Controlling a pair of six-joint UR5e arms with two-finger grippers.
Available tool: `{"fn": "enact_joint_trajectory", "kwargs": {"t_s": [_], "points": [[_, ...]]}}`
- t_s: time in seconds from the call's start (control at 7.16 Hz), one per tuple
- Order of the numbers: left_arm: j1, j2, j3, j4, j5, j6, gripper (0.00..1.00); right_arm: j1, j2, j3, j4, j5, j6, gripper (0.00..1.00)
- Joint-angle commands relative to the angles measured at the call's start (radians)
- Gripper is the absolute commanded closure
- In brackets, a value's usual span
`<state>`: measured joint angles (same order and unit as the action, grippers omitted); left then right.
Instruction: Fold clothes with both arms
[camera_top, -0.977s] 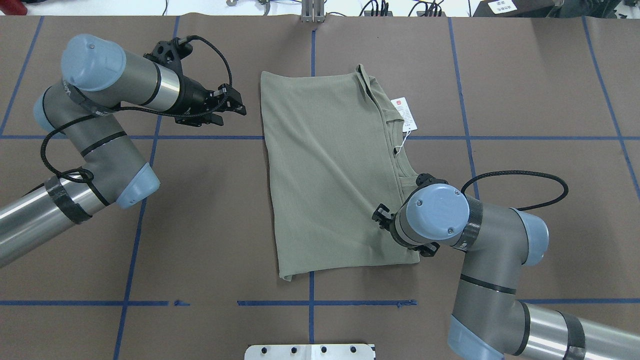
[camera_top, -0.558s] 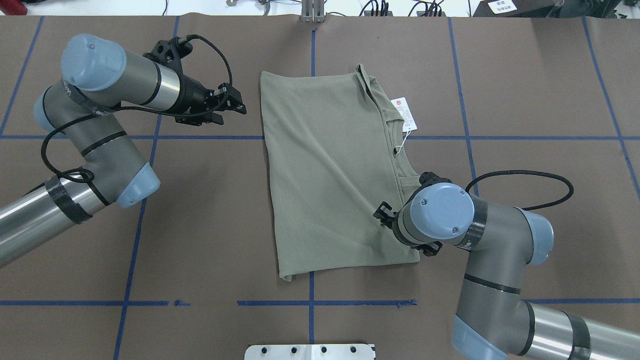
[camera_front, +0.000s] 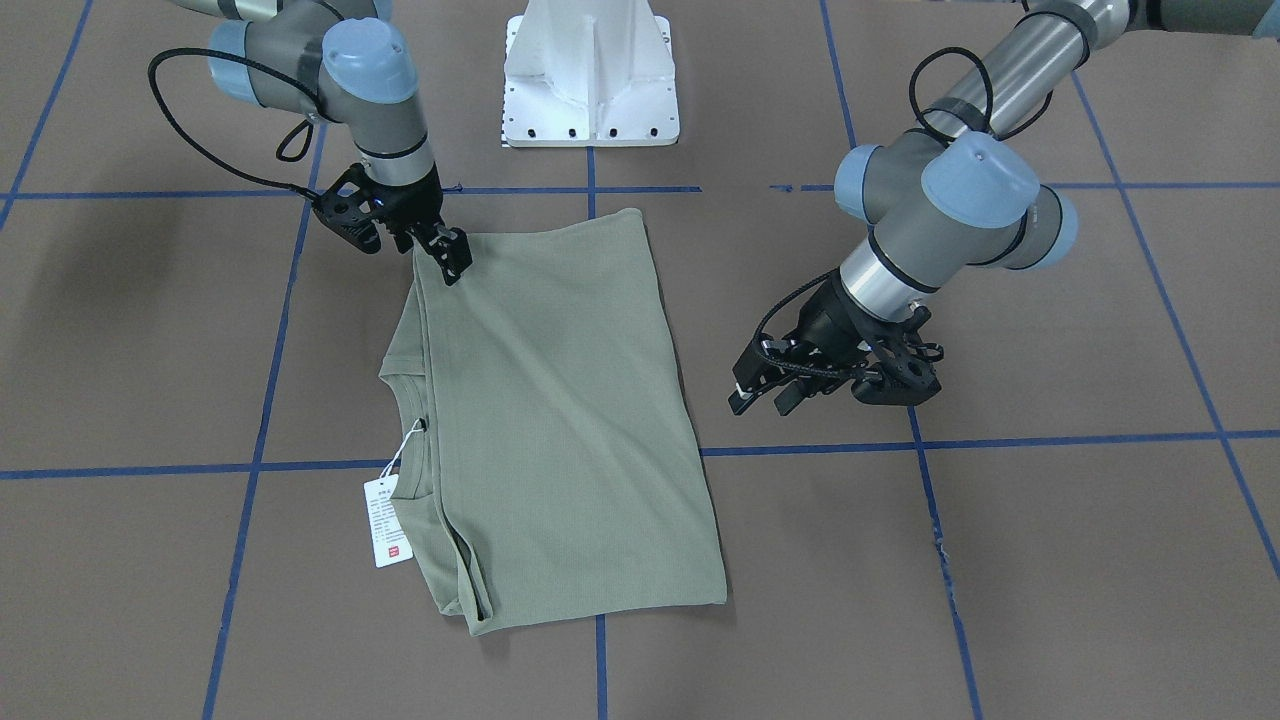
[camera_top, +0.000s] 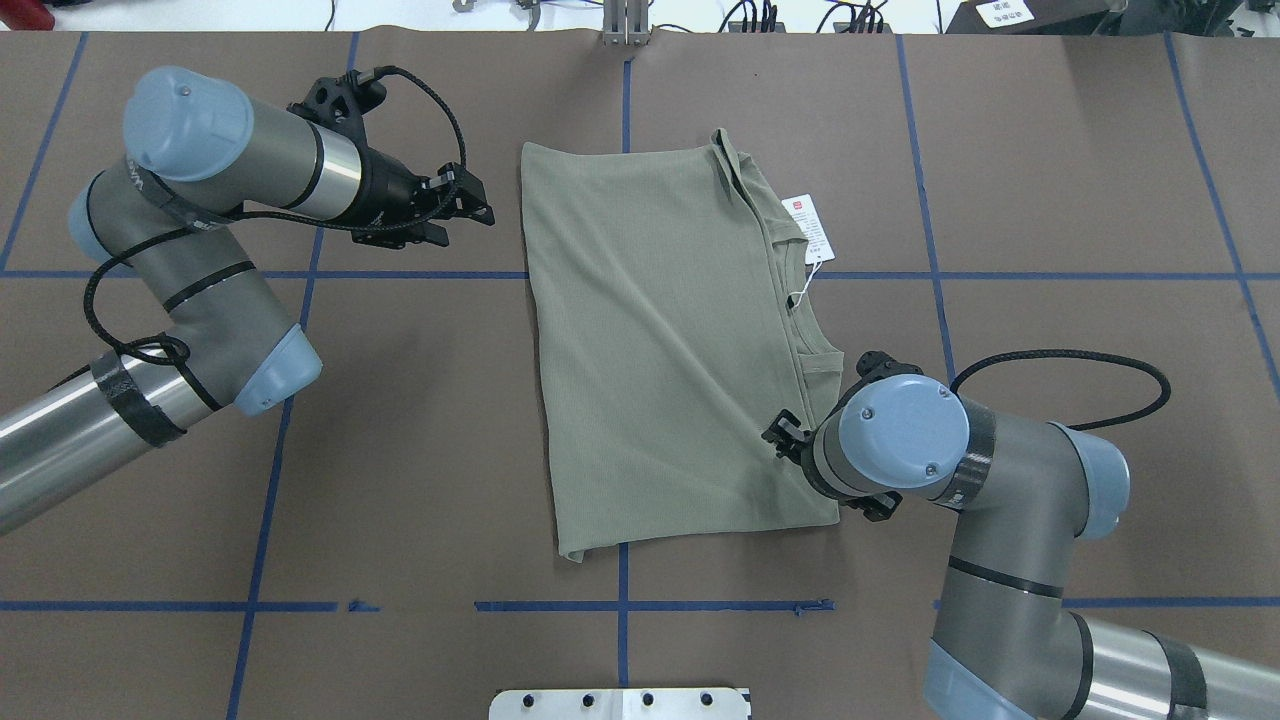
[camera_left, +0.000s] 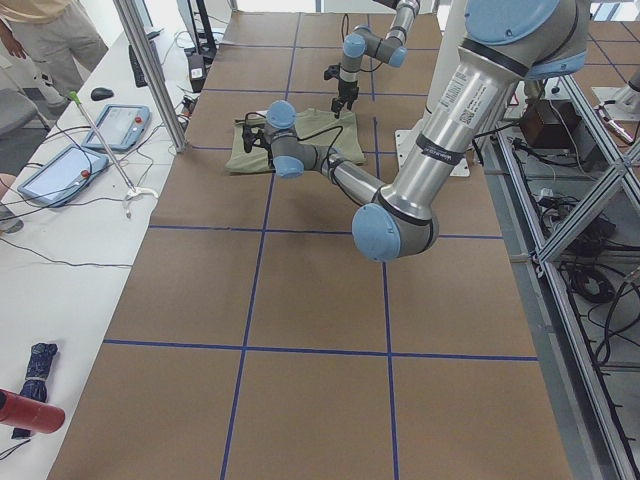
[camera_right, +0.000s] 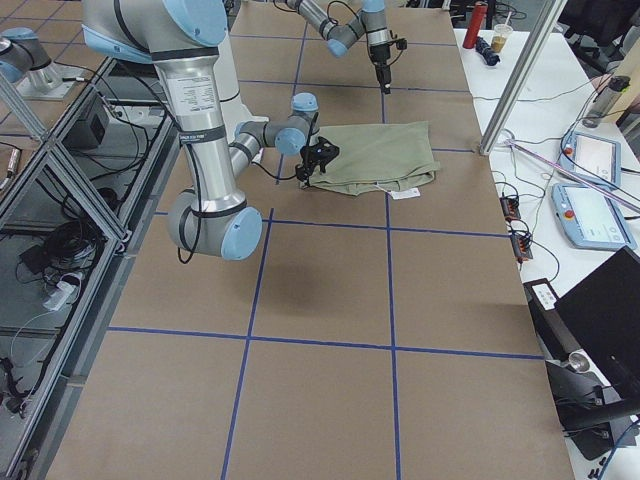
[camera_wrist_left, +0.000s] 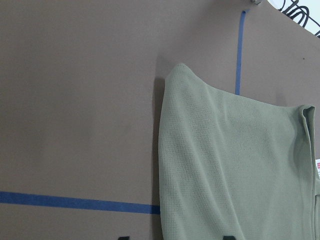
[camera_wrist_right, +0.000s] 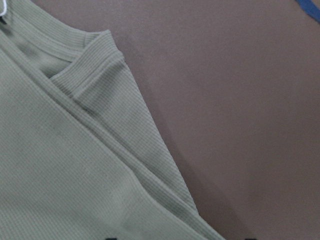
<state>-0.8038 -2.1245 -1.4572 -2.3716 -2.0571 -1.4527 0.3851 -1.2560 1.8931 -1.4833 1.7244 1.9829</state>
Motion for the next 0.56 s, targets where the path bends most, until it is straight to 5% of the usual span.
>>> {"fn": "enact_joint_trajectory", "kwargs": {"t_s": [0.0, 0.28, 0.42], "points": [[0.0, 0.0, -0.002, 0.0, 0.0, 0.0, 0.31, -0.003, 0.004, -0.008, 0.0, 0.0, 0.007, 0.18], [0.0, 0.003, -0.005, 0.0, 0.0, 0.0, 0.31, -0.006, 0.003, -0.009, 0.0, 0.0, 0.008, 0.26], [0.0, 0.003, -0.006, 0.0, 0.0, -0.003, 0.31, -0.006, 0.004, -0.009, -0.002, 0.001, 0.013, 0.53]]}}
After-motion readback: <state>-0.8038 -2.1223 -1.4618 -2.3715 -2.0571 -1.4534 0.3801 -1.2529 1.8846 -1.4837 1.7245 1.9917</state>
